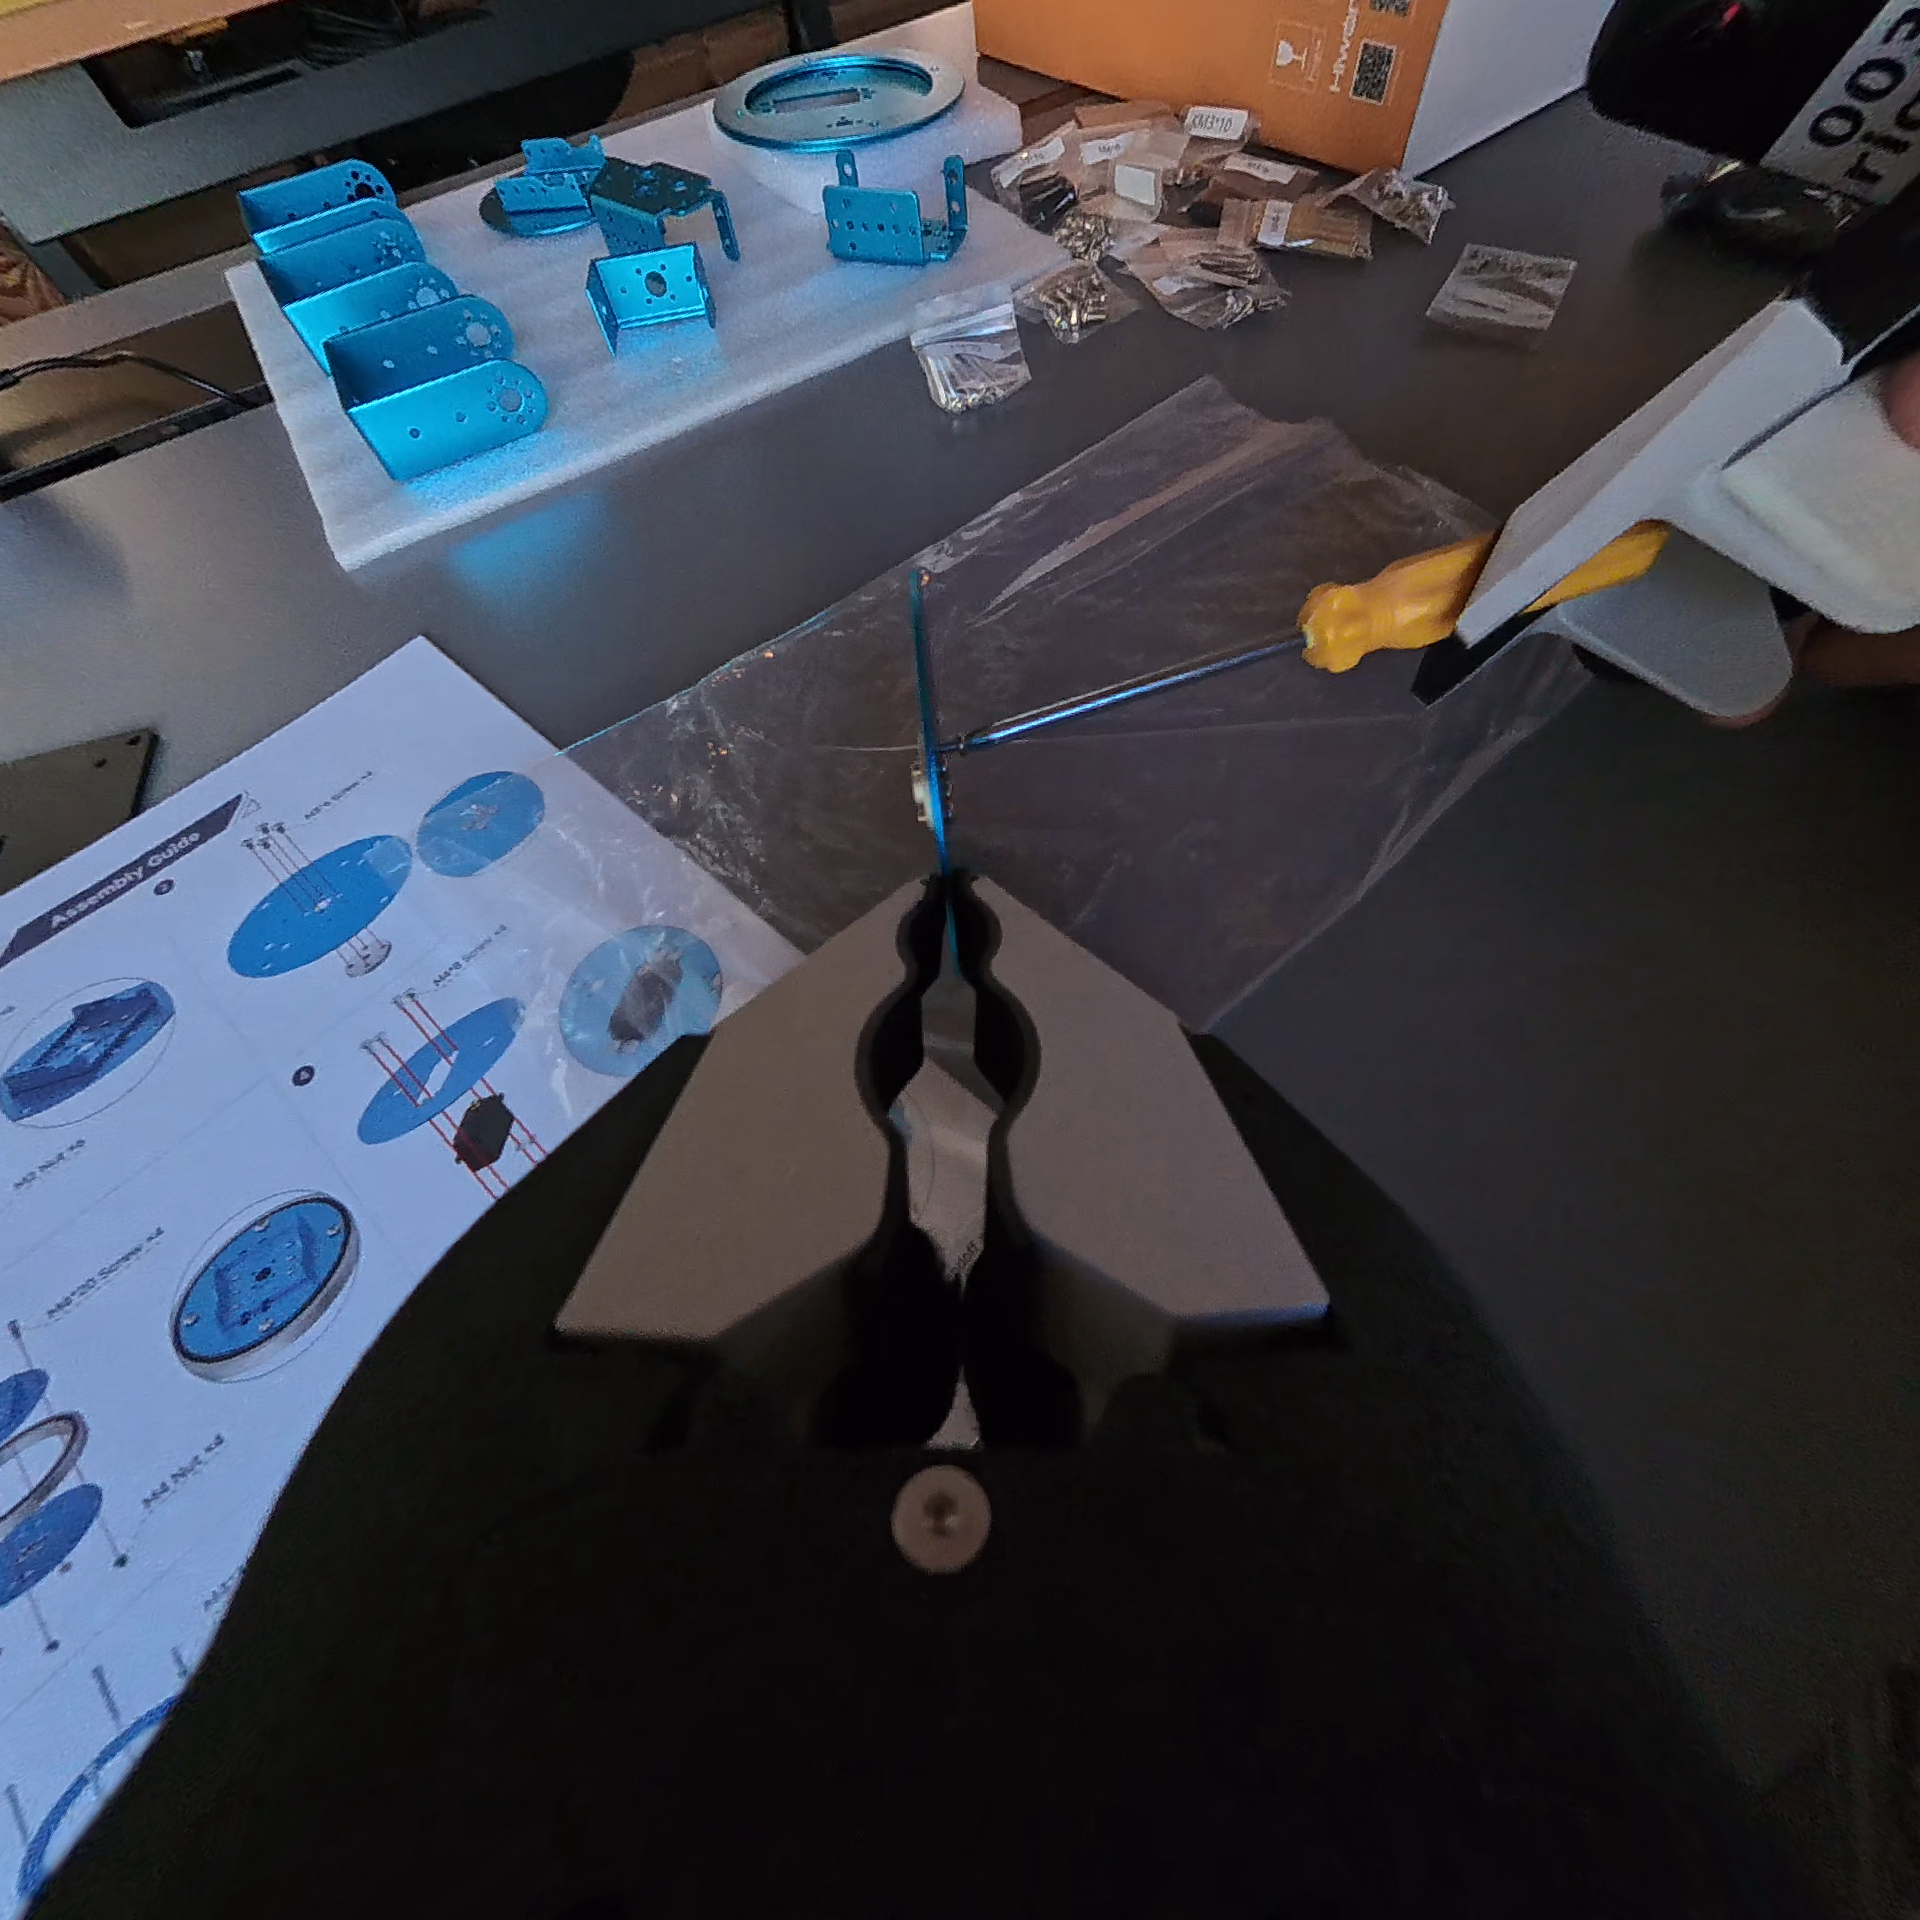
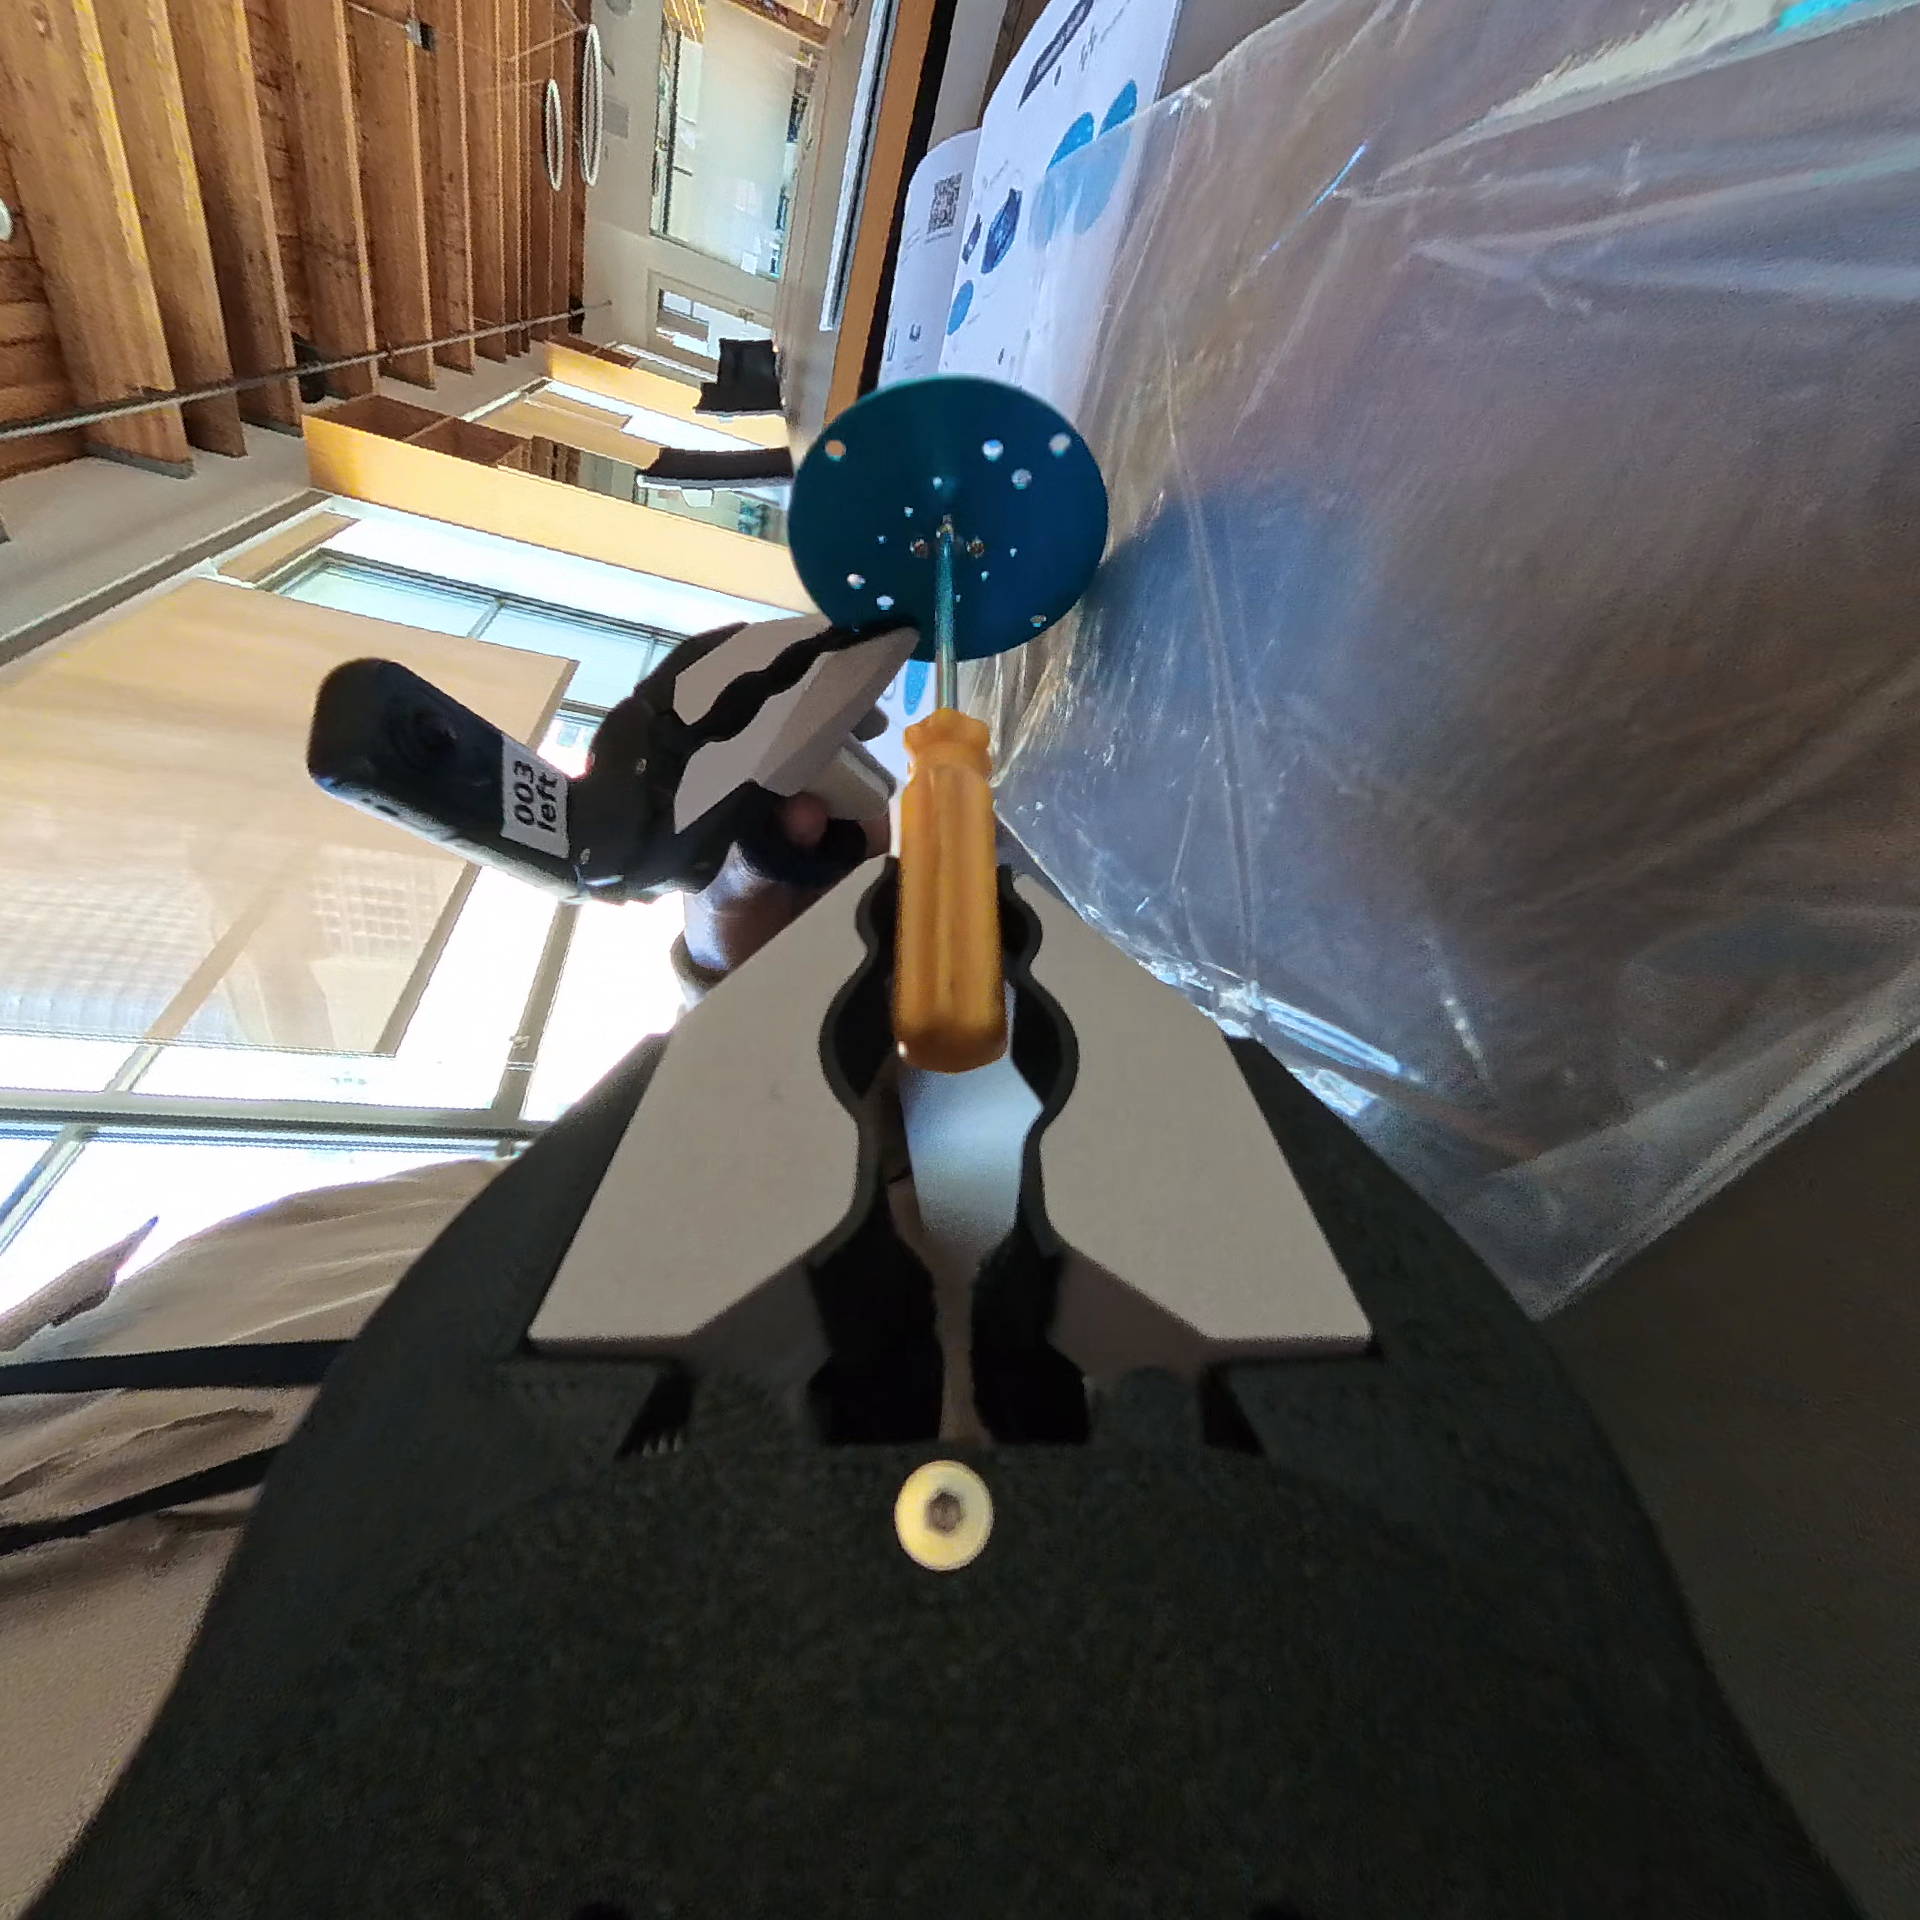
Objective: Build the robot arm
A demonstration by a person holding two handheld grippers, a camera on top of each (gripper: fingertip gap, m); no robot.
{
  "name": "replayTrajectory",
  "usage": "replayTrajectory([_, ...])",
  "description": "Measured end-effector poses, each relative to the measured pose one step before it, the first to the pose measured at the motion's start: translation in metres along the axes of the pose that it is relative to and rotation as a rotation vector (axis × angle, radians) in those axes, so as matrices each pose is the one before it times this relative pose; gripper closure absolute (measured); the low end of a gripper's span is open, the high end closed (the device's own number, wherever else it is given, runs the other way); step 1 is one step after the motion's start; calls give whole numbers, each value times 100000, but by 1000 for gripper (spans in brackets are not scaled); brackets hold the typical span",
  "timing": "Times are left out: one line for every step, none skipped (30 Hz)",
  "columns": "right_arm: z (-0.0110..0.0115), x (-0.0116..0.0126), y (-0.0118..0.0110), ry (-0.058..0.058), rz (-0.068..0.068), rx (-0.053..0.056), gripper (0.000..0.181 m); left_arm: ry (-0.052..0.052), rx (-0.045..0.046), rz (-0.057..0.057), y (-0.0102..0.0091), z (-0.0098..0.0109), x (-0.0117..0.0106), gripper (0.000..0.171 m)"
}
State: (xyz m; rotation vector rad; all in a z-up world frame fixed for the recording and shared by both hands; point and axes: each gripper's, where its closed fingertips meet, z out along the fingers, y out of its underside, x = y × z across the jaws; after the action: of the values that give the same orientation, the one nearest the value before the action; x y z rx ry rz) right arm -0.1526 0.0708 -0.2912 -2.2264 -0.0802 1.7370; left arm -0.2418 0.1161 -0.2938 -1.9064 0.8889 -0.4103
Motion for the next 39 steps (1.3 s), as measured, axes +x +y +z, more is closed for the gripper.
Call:
replayTrajectory([91,25,-58,997,-1319,1181,166,-432,62,-688,16,2,-10,170])
replayTrajectory([13,66,-237,1834,-3004,2052,166,78,93,-1213,20,-12,-29,170])
replayTrajectory([-77,-19,-359,1844,-4891,2352,165,522,153,-1499,-6,-10,-27,170])
replayTrajectory([-98,48,-407,2770,-6844,2380,165,596,366,-1306,-40,3,-2,170])
replayTrajectory([-122,263,-324,4632,-7891,1502,165,592,229,-1111,-34,28,47,171])
replayTrajectory([-150,9,-331,3206,-8563,1536,165,447,-94,-1027,-9,36,70,170])
replayTrajectory([-94,-156,-260,2441,-8404,1120,165,239,-181,-1281,-29,45,58,171])
replayTrajectory([-21,-2,-74,3487,-8585,82,165,157,-174,-1893,-31,45,34,171])
replayTrajectory([33,5,38,3467,-8730,-585,165,116,-217,-1741,-20,70,-4,171])
replayTrajectory([54,-56,-7,3310,-8926,-106,165,-2,-278,-1340,-32,38,-32,171])
replayTrajectory([97,14,-11,3769,-10476,266,165,-106,-311,-703,-30,19,-62,170])
replayTrajectory([113,94,66,3893,-12889,-146,165,-145,-414,-244,-6,17,-72,170])
replayTrajectory([62,73,32,4103,-13014,-435,165,6,-387,-587,-14,1,-68,170])
replayTrajectory([14,64,39,3994,-12429,-1204,165,159,-292,-856,-20,12,-28,171])
replayTrajectory([-11,101,-26,4276,-12253,-1326,165,38,-303,-575,-12,23,-29,170])
replayTrajectory([-23,104,-154,4332,-13390,-495,165,-85,-332,-154,-9,10,-12,170])
replayTrajectory([4,145,-63,4483,-15885,-904,165,-225,-351,181,-19,17,-12,170])
replayTrajectory([25,208,8,5261,-18114,-702,165,-188,-353,321,-18,16,-2,170])
replayTrajectory([-49,352,-152,7035,-19488,1039,165,-31,-320,82,-4,22,0,170])
replayTrajectory([-71,255,-230,7239,-17529,1764,165,51,-234,-266,-15,22,0,170])
replayTrajectory([26,-109,30,4159,-10491,-467,165,-138,-52,8,-24,27,-32,170])
replayTrajectory([137,-342,313,347,1182,-3261,165,-251,177,284,-20,24,-48,170])
replayTrajectory([38,-380,31,-3161,9974,-1900,165,-41,143,137,15,7,-39,171])
replayTrajectory([-52,-286,-131,-5434,14127,-969,165,119,263,123,17,-15,-9,170])
replayTrajectory([-80,-162,-175,-6381,14683,-1094,165,32,491,57,22,-2,-12,171])
replayTrajectory([-37,-80,-140,-6343,14731,-1154,165,-14,554,-301,19,-10,-8,170])
replayTrajectory([-27,-72,-123,-6486,14703,-476,165,-134,491,195,2,17,13,170])
replayTrajectory([31,-87,-50,-6415,14590,-321,165,-254,361,530,3,21,9,170])
replayTrajectory([68,-92,19,-6460,14863,-238,165,-126,192,213,6,22,29,170])
replayTrajectory([19,-164,-20,-6717,16179,10,165,-115,135,401,-22,22,27,170])
replayTrajectory([69,-176,51,-6714,15792,-543,165,-72,154,700,-9,16,25,170])
replayTrajectory([161,-55,246,-6424,13972,-1621,166,-197,118,549,-9,19,-3,170])
replayTrajectory([190,19,406,-6432,12060,-2562,166,-401,237,-47,-31,34,-53,170])
replayTrajectory([167,-28,365,-6610,12847,-2179,165,-243,150,26,-24,57,-21,170])
replayTrajectory([156,-197,216,-7806,13701,-1103,165,-154,17,180,-21,55,-19,170])
replayTrajectory([105,-300,148,-8102,13317,-850,166,-184,-141,222,2,21,-47,169])
replayTrajectory([28,-200,79,-6709,9697,-850,166,-326,-210,-29,18,4,-78,169])
replayTrajectory([-21,-31,-29,-3914,4802,-155,166,-57,-155,-434,31,-11,-70,170])
replayTrajectory([-36,54,-13,-1539,1476,-138,166,252,-89,-197,39,-37,-23,170])
